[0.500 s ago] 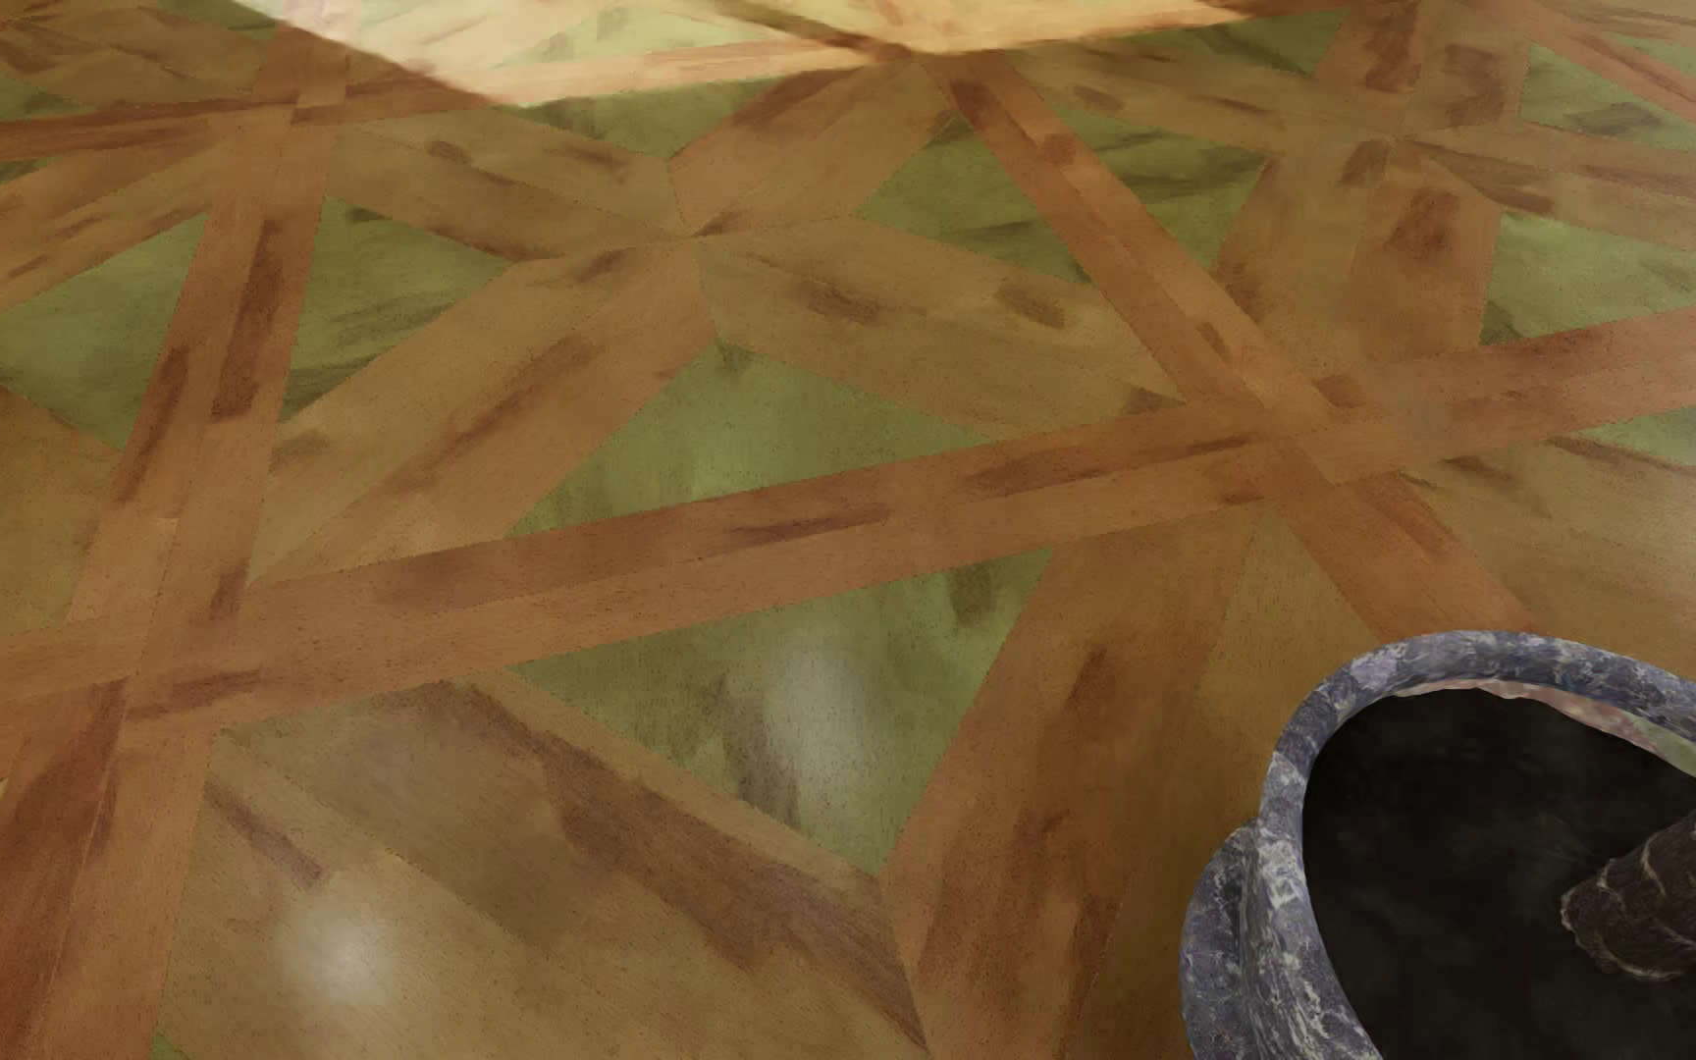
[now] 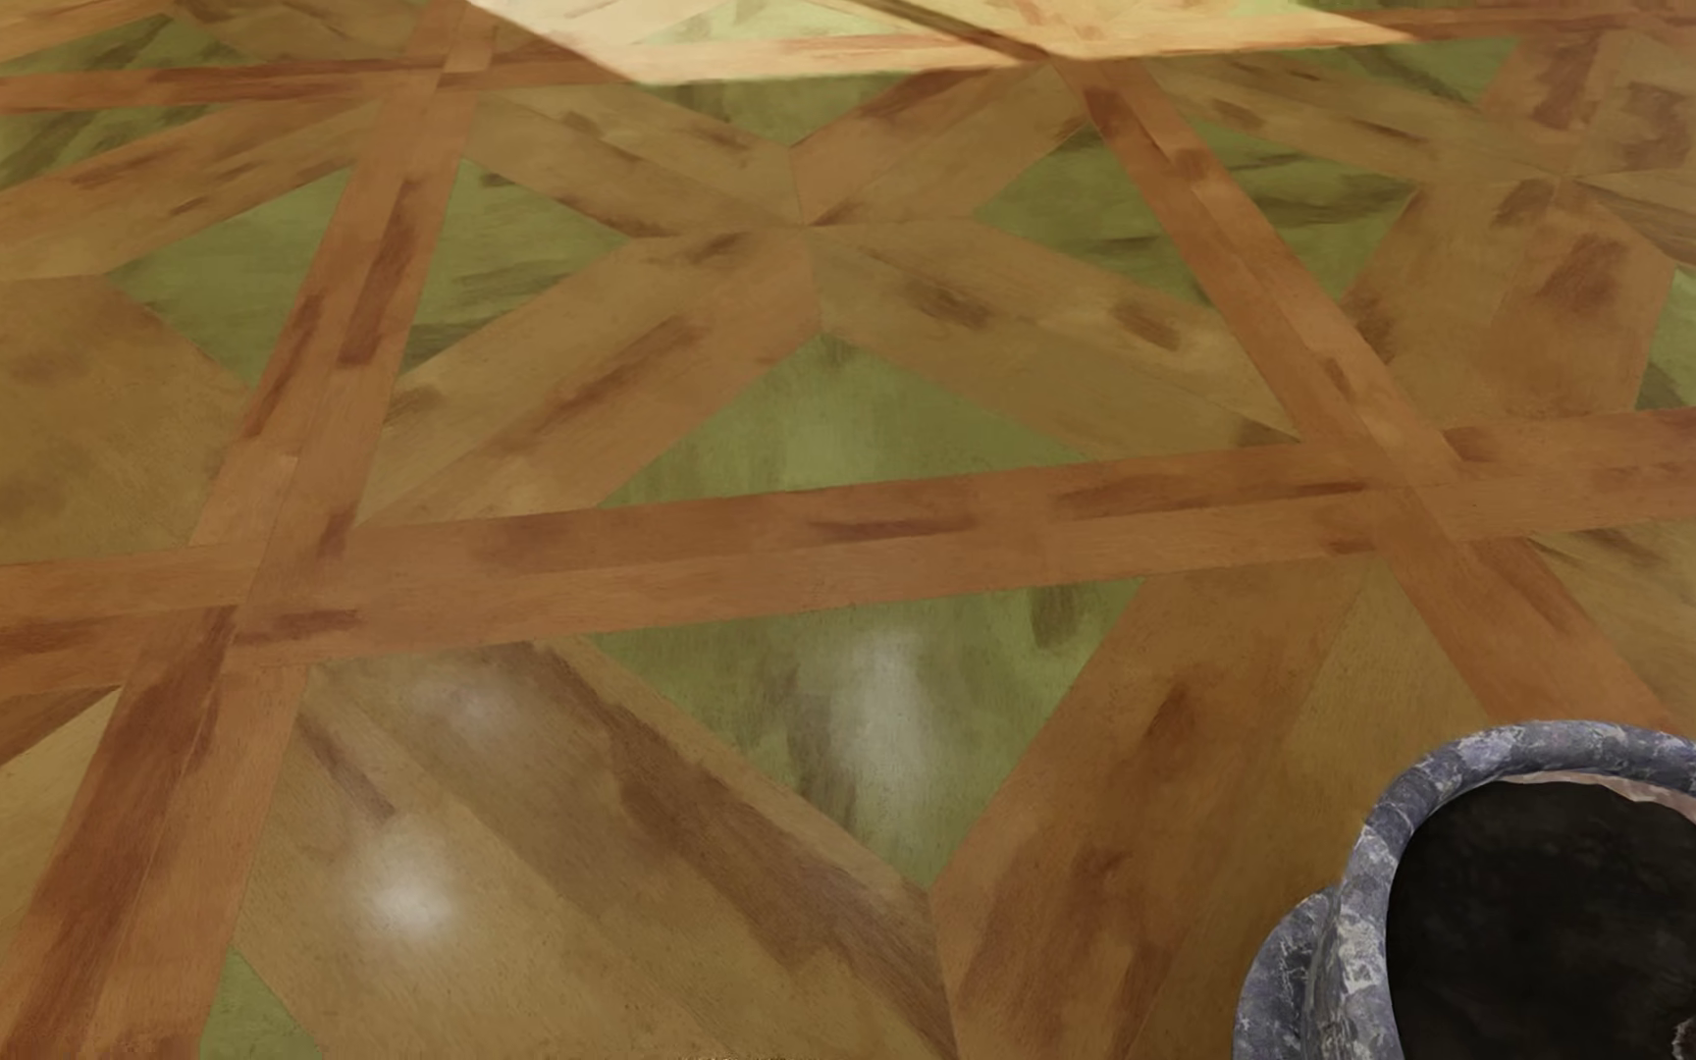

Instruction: Circle the plant

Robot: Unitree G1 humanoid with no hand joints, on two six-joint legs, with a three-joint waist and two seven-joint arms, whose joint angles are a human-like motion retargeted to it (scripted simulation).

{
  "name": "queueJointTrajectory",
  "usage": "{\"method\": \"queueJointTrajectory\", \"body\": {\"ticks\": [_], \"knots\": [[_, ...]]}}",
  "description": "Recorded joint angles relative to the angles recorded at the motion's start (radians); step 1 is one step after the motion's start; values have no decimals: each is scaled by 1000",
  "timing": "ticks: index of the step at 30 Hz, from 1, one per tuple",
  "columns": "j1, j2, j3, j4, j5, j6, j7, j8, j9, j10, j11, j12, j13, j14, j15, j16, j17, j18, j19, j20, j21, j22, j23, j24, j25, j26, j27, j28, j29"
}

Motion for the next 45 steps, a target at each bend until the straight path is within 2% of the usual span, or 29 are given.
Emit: {"method": "queueJointTrajectory", "body": {"ticks": [5,8,12,13,15,17,21,25,28,30,32,34,35,36,37,39,41,43,45], "knots": [[-18,22,26,-20,-11,-1,0,0,-11,33,1,21,1,-21,-49,9,-6,0,0,-9,-37,66,-34,0,0,0,0,0,0],[-4,-45,38,-46,-33,-3,0,0,-9,33,103,30,5,-55,-60,14,-9,0,0,-14,-71,110,-43,0,0,0,0,0,0],[59,-298,-1,-58,-80,10,0,0,25,9,541,35,-5,-110,121,23,-9,0,0,-34,-117,146,-50,0,0,0,0,0,0],[82,-362,-23,-54,-78,20,0,0,33,3,665,38,-3,-123,104,28,-8,0,0,-37,-129,145,-60,0,0,0,0,0,0],[121,-468,-72,-39,-58,43,0,0,46,2,853,43,11,-141,-2,38,-7,0,0,-38,-144,139,-82,0,0,0,0,0,0],[151,-550,-117,-20,-32,64,0,0,54,11,915,43,29,-160,-21,47,-6,0,0,-34,-146,138,-87,0,0,0,0,0,0],[213,-642,-181,10,8,78,0,0,68,19,735,11,58,-187,92,57,-1,0,0,-27,-112,140,-36,0,0,0,0,0,0],[287,-583,-229,23,5,67,0,0,71,9,333,-25,82,-182,237,47,-2,0,0,-43,-56,131,27,0,0,0,0,0,0],[315,-457,-262,26,-18,55,0,0,41,17,38,-30,112,-165,214,25,-5,0,0,-63,-52,92,38,0,0,0,0,0,0],[343,-384,-255,41,-26,47,0,0,9,18,-30,-16,133,-140,237,4,-1,0,0,-59,-45,65,60,0,0,0,0,0,0],[366,-387,-201,68,7,67,0,0,-4,55,27,10,130,-50,301,-29,3,0,0,-34,-19,64,102,0,0,0,0,0,0],[313,-366,-166,100,53,96,0,0,1,198,91,37,91,94,257,-57,-4,0,0,-31,8,95,124,0,0,0,0,0,0],[222,-348,-187,126,89,124,0,0,-10,331,91,58,83,122,210,-71,-13,0,0,-2,-109,98,78,0,0,0,0,0,0],[138,-306,-211,134,106,130,0,0,-3,483,85,60,69,110,164,-57,-22,0,0,-27,-134,82,7,0,0,0,0,0,0],[71,-249,-219,144,123,129,0,0,9,616,72,50,58,88,133,-34,-30,0,0,-54,-152,64,-79,0,0,0,0,0,0],[-32,-147,-166,167,151,104,0,0,16,757,50,23,42,105,106,7,-35,0,0,-48,-189,51,-235,0,0,0,0,0,0],[-132,-84,-103,173,166,70,0,0,17,739,51,8,12,225,90,32,-28,0,0,47,-220,66,-332,0,0,0,0,0,0],[-215,-16,-78,158,173,45,0,0,29,587,47,-4,-17,362,65,54,-23,0,0,131,-227,78,-399,0,0,0,0,0,0],[-266,54,-65,138,168,33,0,0,39,385,39,-18,-23,367,36,74,-27,0,0,144,-219,83,-444,0,0,0,0,0,0]]}}
